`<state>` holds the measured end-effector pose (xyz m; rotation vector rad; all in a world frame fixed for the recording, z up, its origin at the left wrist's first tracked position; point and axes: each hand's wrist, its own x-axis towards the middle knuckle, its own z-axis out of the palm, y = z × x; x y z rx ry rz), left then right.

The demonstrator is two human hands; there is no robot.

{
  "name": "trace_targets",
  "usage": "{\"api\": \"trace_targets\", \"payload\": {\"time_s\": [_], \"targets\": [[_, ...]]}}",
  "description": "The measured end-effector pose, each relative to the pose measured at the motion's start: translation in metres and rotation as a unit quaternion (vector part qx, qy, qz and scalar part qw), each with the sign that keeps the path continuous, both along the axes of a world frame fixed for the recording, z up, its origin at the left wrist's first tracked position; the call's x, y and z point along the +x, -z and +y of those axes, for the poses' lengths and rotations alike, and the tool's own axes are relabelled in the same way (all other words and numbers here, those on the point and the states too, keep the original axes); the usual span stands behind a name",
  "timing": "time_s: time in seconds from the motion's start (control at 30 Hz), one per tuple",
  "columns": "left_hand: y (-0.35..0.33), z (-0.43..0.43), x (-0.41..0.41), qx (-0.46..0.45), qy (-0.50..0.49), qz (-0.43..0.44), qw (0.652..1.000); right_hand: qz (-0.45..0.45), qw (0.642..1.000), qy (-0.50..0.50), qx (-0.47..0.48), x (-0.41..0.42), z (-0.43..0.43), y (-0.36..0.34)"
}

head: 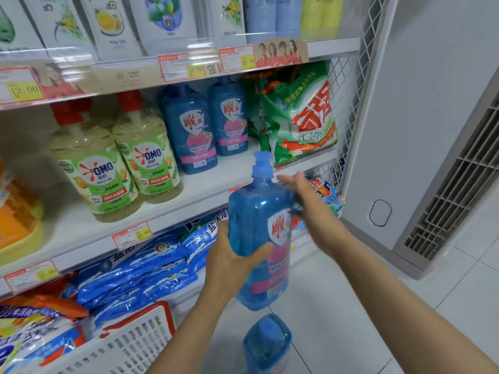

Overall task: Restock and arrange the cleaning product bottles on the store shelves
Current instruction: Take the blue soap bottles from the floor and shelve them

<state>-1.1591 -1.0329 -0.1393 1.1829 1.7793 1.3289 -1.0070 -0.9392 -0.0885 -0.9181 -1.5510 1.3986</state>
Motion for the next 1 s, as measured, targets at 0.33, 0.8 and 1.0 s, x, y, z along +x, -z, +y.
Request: {"api": "trace_targets", "payload": {"time_s": [0.33, 0.8, 1.0], "targets": [[0.034, 0.017, 0.025, -0.010, 0.102, 0.165, 0.981, -0.371, 0.900, -0.186, -0.132, 0.061, 0.054, -0.058], [0.100, 0.058, 0.063, -0.163, 0.214, 0.088, 0.959, -0.512, 0.853, -0.095, -0.041, 0.052, 0.044, 0.050], [0.137, 0.063, 0.062, -0.286, 0.311, 0.137, 0.896, -0.543, 0.827, -0.103, -0.100, 0.060, 0.037, 0.114]]}}
